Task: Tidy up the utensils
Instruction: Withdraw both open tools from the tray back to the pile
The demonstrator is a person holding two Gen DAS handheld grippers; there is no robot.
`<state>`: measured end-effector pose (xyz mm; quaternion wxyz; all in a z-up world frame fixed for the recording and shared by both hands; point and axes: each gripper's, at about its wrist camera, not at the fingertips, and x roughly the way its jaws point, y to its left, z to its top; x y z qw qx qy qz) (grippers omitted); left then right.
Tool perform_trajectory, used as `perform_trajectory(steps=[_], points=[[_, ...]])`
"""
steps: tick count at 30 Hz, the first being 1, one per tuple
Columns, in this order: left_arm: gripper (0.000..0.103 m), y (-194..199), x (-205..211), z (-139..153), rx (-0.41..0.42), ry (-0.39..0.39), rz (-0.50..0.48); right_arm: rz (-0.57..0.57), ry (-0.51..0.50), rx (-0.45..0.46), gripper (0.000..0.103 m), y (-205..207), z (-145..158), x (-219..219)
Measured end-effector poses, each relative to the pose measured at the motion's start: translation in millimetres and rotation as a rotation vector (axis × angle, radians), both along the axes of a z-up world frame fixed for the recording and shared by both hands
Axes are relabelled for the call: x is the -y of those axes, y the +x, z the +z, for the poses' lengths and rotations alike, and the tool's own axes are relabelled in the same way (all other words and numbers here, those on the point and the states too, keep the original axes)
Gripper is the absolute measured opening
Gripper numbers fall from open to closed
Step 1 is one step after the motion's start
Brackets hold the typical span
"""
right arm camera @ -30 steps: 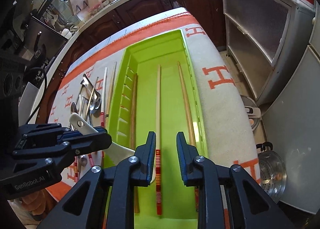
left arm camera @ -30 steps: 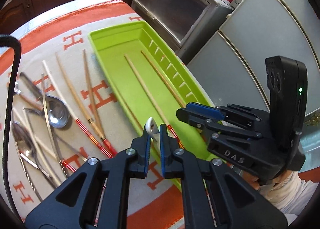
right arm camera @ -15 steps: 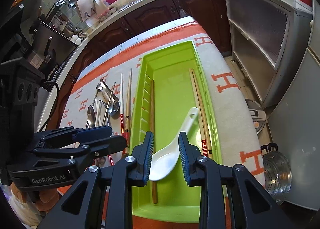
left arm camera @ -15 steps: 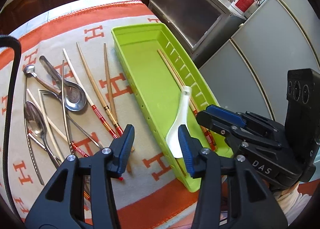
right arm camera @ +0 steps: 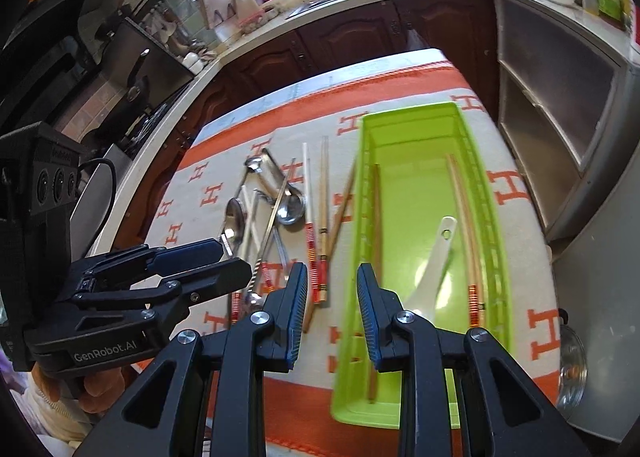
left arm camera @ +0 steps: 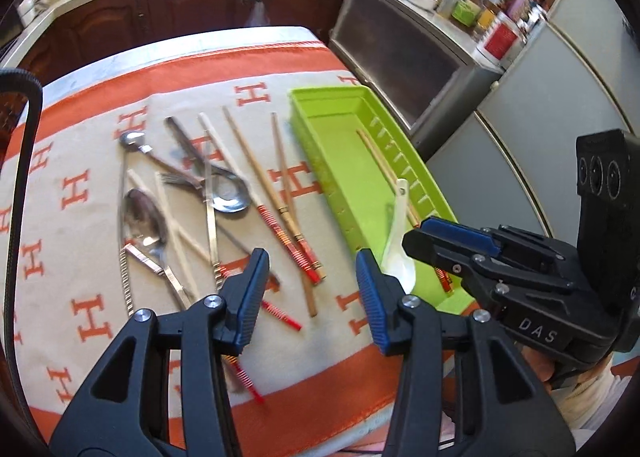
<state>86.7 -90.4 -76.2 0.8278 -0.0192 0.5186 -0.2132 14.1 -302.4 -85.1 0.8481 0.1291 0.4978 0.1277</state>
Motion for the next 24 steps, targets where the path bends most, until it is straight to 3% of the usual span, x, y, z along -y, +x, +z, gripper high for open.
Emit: perform_trajectory(steps=[10,19,24], points=[[0.042,-2,-63,4,0.032,0.051,0.141,0.156,-0.004,0.005,0.026,9,12,-77],[0.042,10,-132,-32,-0.008,0.084,0.291,0.266,-0.032,-0.025,0.026,35,1,-148],[0.042,13,-172,-56,-0.04,0.042,0.353,0.303,-0.026,-0.078,0.026,56,-21,-175]])
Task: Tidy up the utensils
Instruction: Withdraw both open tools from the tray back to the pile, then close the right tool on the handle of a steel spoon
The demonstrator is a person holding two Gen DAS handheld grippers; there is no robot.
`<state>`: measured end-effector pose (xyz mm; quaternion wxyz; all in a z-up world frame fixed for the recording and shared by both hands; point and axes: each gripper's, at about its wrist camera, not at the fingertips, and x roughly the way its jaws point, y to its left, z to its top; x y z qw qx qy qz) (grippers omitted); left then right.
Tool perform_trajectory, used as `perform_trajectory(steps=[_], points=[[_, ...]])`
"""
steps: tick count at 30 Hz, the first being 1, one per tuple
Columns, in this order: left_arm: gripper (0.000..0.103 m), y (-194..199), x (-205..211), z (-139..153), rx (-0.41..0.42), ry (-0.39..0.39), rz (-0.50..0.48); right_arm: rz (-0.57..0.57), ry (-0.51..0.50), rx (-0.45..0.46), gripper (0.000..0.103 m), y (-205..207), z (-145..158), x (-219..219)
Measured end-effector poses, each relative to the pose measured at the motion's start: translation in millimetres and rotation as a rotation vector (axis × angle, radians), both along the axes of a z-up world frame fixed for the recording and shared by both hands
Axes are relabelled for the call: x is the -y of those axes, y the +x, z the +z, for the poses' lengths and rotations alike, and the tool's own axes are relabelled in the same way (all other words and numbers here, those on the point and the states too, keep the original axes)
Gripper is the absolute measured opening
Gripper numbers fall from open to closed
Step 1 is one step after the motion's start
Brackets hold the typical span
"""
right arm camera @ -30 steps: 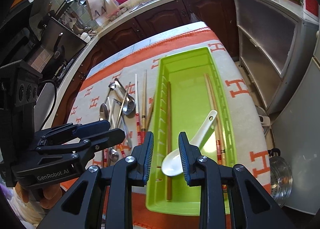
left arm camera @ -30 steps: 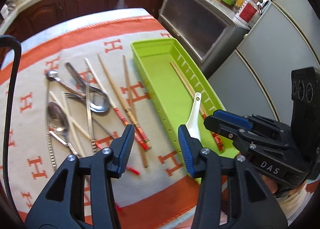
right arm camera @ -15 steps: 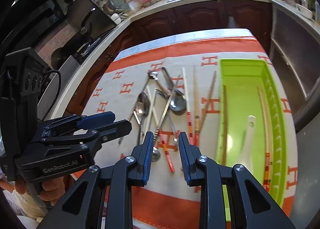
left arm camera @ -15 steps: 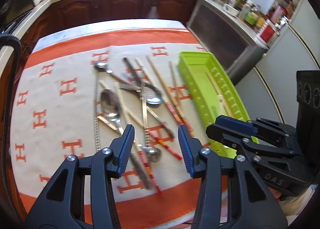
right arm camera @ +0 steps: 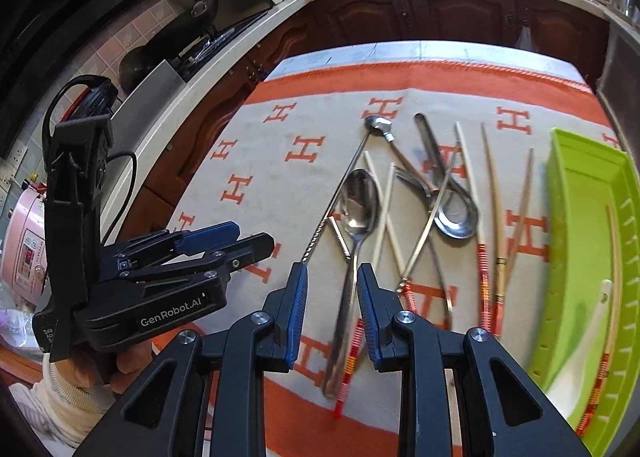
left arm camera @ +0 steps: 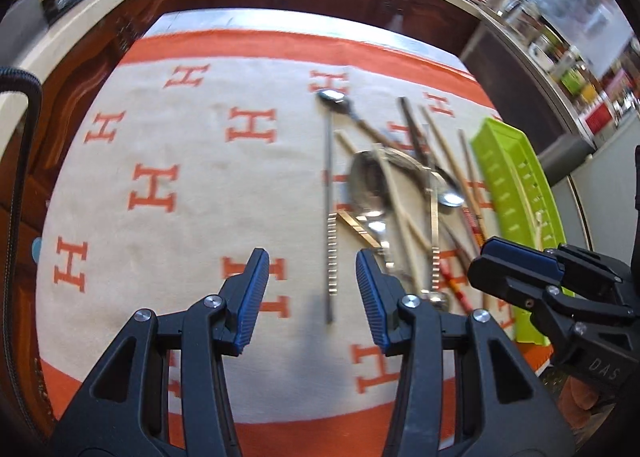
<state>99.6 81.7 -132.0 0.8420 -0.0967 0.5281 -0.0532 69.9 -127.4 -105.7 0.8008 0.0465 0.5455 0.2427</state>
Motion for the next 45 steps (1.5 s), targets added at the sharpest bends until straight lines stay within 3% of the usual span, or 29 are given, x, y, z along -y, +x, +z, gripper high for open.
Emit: perform_trajectory(steps=[6,16,23,27,35,45], points=[[0.042,7,-25,-24,-0.035,-0.083,0.02,0.007,-0.007,-0.045,0.026,26,-35,-25],[0.042,16,-8,-38,-0.04,-0.074,-0.048,0.004,-0.06,-0.13,0.023,43,-84,-30],[0.042,19,-4,-43,-0.053,-0.077,-0.061,-0.024,0.032,-0.178,0.017,60,-102,-20],[0.042,21,-5,-46,-0.062,-0.083,-0.052,-0.006,0.049,-0.176,0.007,66,-105,-24],[0.042,22,-6,-47,-0.062,-0.077,-0.052,0.036,-0.052,-0.051,0.006,46,-92,-40],[0.042,27,5,-49,-0.058,-0.05,-0.087,0.011,-0.044,-0.015,0.005,33,-79,-31]])
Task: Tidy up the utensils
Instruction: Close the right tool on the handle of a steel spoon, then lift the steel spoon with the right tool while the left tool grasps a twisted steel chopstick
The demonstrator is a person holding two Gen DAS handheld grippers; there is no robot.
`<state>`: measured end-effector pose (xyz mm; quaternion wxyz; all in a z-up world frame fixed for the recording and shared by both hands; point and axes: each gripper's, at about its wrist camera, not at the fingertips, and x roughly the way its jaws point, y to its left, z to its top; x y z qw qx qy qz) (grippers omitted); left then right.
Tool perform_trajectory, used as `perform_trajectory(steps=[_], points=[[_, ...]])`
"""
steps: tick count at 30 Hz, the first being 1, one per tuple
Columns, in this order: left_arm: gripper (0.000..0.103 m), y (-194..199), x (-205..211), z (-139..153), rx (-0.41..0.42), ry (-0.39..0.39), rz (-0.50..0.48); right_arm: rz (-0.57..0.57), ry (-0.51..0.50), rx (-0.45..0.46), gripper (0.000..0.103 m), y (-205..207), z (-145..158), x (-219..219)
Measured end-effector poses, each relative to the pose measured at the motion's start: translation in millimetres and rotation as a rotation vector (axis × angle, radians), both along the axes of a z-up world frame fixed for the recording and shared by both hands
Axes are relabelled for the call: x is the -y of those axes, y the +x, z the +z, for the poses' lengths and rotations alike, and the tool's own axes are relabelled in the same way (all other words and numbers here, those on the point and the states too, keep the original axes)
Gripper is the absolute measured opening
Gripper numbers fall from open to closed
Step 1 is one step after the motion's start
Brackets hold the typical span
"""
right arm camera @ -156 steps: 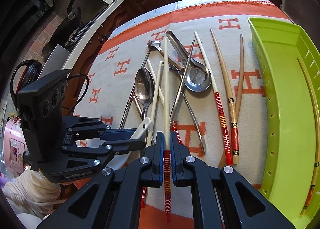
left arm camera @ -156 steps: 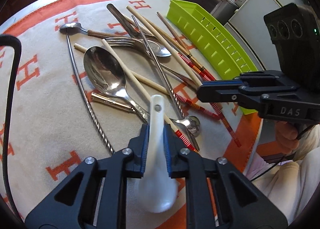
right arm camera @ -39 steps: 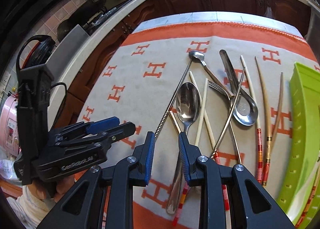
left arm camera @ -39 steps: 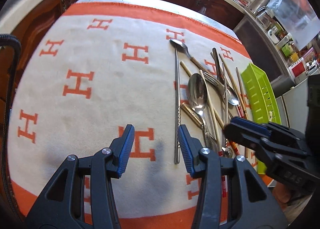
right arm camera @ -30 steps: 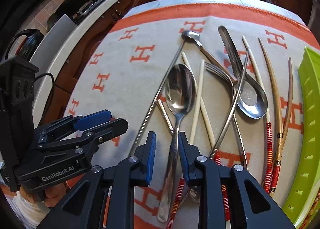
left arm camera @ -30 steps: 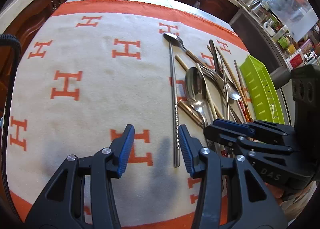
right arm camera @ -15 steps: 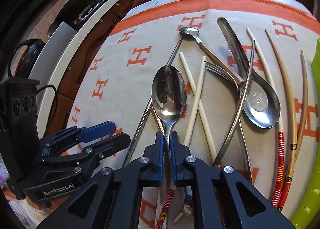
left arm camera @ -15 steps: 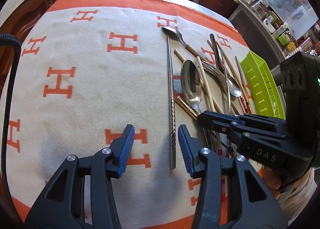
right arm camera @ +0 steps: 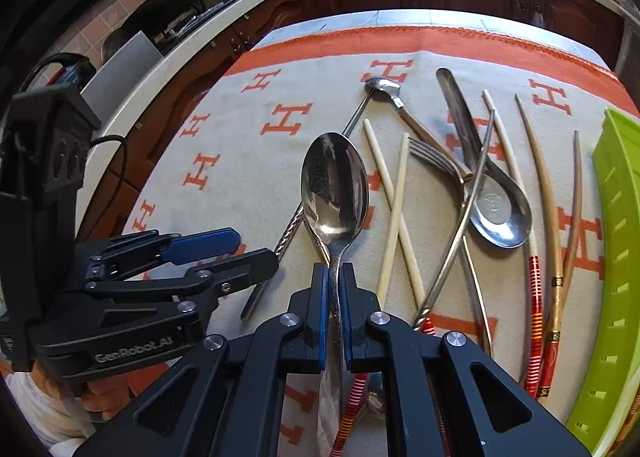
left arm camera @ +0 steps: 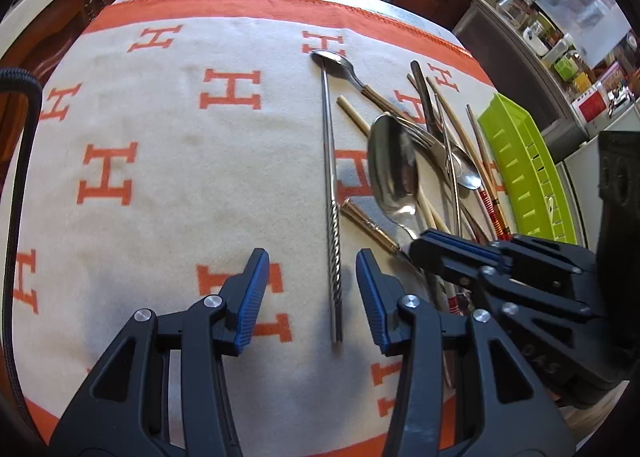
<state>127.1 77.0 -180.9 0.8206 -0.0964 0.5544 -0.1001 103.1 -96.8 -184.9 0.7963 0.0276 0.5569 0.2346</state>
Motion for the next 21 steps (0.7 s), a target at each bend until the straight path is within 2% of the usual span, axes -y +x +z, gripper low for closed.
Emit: perform_trajectory(steps=[5,6,7,9,12,18,21], points=[[0.042,9,15,-1,0.024,0.068,-0.021,-0.033,0.04,0.016,0.005,-5,11,17],[0.031,11,19,-2,0.032,0.095,-0.026,-0.04,0.048,0.018,0.005,-6,13,20],[0.005,12,24,-2,0.041,0.137,-0.036,-0.047,0.056,0.021,0.005,-7,15,24],[0.004,13,30,-3,0.039,0.149,-0.05,-0.066,0.071,0.029,0.005,-11,20,32],[0.003,11,29,-2,0.025,0.109,-0.051,-0.096,0.094,0.034,0.005,-17,27,49],[0.003,-3,26,2,0.006,0.077,-0.036,-0.155,0.126,0.044,0.005,-27,37,80],[0.003,-15,24,4,0.004,0.09,-0.029,-0.162,0.113,0.036,0.005,-30,35,85]])
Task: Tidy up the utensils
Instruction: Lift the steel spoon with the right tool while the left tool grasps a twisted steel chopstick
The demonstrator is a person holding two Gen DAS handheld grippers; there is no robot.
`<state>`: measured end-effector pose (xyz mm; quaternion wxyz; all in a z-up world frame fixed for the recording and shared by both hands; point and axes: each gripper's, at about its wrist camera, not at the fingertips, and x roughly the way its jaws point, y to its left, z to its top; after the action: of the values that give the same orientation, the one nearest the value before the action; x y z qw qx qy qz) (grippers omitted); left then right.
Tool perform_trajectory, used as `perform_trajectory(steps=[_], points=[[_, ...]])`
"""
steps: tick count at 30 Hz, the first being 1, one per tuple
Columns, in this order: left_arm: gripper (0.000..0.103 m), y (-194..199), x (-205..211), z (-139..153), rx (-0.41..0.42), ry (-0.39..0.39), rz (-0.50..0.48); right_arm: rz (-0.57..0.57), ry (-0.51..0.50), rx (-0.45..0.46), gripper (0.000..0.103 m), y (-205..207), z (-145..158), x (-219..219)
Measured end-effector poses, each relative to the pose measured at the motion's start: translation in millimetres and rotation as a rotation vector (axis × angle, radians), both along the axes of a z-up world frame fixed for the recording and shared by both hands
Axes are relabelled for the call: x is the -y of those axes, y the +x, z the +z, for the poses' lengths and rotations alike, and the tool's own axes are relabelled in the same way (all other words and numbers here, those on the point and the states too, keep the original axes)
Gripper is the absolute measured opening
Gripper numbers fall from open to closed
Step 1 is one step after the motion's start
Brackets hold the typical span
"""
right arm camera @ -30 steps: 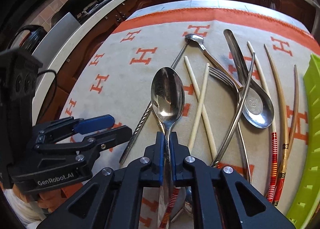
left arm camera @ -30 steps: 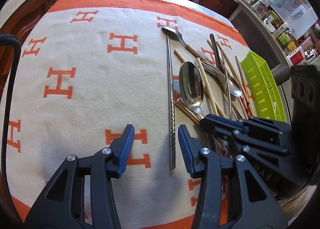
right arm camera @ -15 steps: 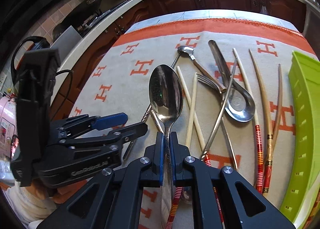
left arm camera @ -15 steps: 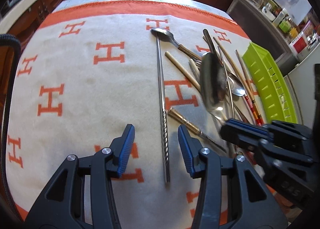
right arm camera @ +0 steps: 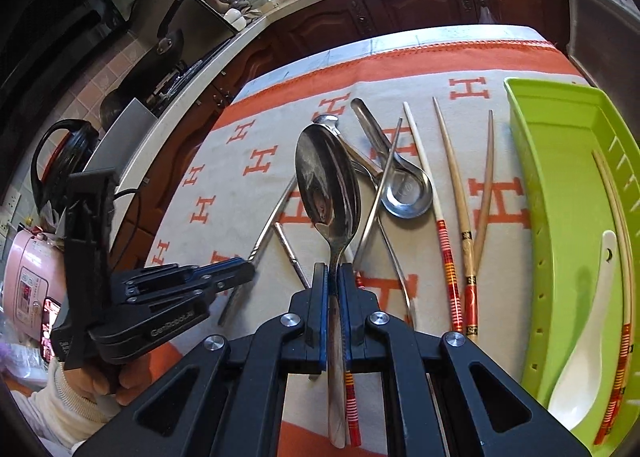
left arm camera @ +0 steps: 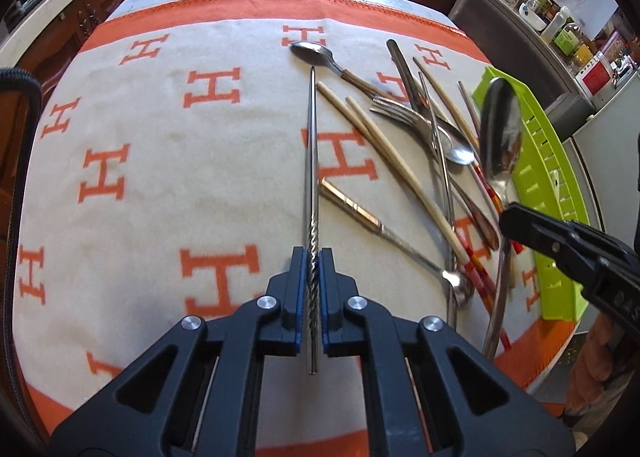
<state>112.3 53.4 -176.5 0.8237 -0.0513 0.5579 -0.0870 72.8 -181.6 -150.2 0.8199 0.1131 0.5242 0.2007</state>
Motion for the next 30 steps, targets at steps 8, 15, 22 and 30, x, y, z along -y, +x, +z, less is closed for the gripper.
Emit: perform_trajectory(steps=[8,15,22,30], points=[[0.003,-28,-12,-1,-0.029,0.016,0.039,0.12,-0.11,-0.026,0.002,-3,-19,-49],[0.004,-39,-27,-4,-0.035,-0.002,0.066,0.177,-0.153,-0.016,0.002,-10,-28,-70],[0.004,-38,-31,-5,-0.034,-0.031,0.071,0.181,-0.135,-0.06,0.002,-4,-31,-70],[0.004,-37,-35,-5,-0.039,-0.057,0.076,0.193,-0.182,-0.104,0.003,-2,-41,-76]])
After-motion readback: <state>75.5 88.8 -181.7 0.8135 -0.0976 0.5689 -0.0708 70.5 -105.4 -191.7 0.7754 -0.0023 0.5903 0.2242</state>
